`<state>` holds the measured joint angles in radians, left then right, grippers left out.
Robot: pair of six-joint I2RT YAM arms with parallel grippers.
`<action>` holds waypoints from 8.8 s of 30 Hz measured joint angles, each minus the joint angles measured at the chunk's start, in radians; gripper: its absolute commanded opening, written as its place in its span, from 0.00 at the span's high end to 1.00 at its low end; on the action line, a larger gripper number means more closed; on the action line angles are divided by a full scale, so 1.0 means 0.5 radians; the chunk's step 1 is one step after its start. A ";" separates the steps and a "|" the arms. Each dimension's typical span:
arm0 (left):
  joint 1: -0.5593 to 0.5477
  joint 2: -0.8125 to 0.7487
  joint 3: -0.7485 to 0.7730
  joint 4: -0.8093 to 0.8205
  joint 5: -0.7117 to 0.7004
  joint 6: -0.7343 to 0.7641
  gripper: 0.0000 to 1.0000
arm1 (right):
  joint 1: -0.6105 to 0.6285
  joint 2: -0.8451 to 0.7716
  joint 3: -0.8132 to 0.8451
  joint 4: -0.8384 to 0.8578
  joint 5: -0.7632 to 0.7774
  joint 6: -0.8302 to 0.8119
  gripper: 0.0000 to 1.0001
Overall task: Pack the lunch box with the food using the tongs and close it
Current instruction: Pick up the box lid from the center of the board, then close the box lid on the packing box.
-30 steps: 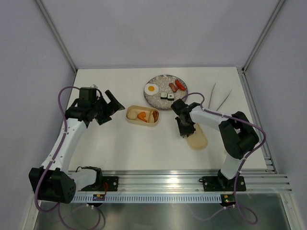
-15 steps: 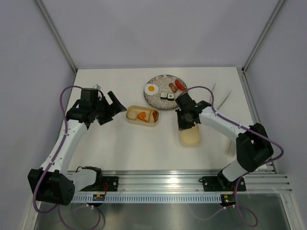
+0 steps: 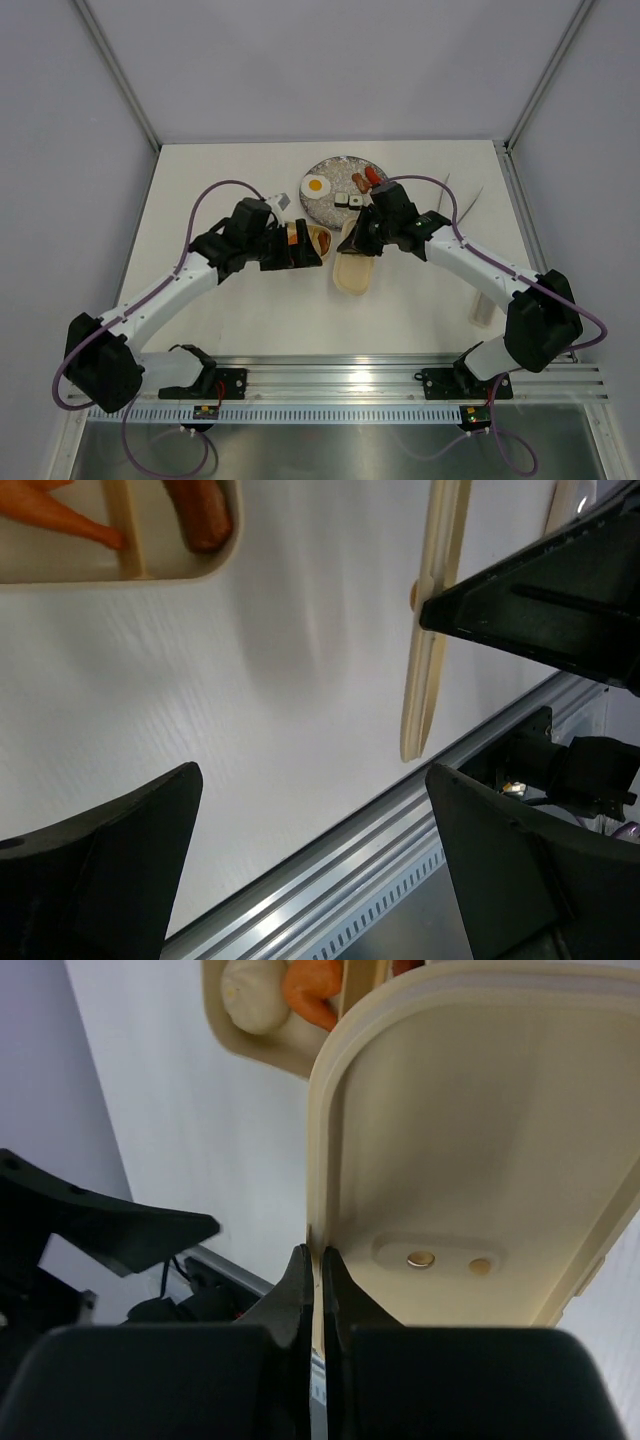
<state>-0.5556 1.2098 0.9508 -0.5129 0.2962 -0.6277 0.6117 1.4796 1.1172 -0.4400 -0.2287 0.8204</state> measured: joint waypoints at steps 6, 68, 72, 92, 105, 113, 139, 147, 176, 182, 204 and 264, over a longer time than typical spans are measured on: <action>-0.208 0.129 -0.021 0.208 0.014 0.007 0.06 | 0.002 0.002 -0.003 0.111 -0.123 0.138 1.00; -0.318 0.204 0.546 -0.478 -1.131 0.839 1.00 | -0.306 -0.619 -0.105 -0.453 0.252 -0.227 0.45; -0.337 0.084 0.348 -0.291 -1.069 1.065 1.00 | -0.306 -0.564 -0.099 -0.431 0.163 -0.264 0.45; -0.655 -0.341 -0.306 0.385 -1.145 1.991 1.00 | -0.309 -0.319 -0.056 0.301 -0.647 0.361 0.31; -0.744 -0.461 -0.523 0.785 -1.408 2.253 1.00 | -0.309 -0.291 -0.183 0.630 -0.832 0.742 0.27; -0.791 -0.490 -0.592 0.893 -1.486 2.370 1.00 | -0.309 -0.208 -0.188 0.739 -0.867 0.838 0.26; -0.930 -0.720 -0.909 1.234 -1.713 2.898 1.00 | -0.310 0.025 -0.198 1.051 -1.052 1.041 0.56; -0.958 -0.720 -0.925 1.263 -1.730 3.040 0.99 | -0.310 0.053 -0.240 1.062 -1.101 1.055 0.83; -0.572 -0.538 0.030 0.364 -1.959 1.706 0.01 | -0.311 -0.108 -0.302 1.202 -0.883 0.703 1.00; 0.101 -0.411 0.497 0.018 -1.445 1.068 0.01 | -0.309 0.031 -0.424 1.205 -0.642 0.453 1.00; 0.436 -0.245 0.558 -0.307 -0.697 0.558 0.01 | -0.298 0.787 -0.437 2.188 -0.700 0.614 1.00; 0.444 -0.301 0.498 -0.408 -0.689 0.560 0.01 | -0.193 1.079 -0.431 2.562 -0.734 0.761 1.00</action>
<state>-0.3336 1.0592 1.1999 -0.7170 -0.0483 -0.3477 0.5152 2.0190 0.9016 0.8410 -0.5957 1.2007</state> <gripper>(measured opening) 0.991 0.074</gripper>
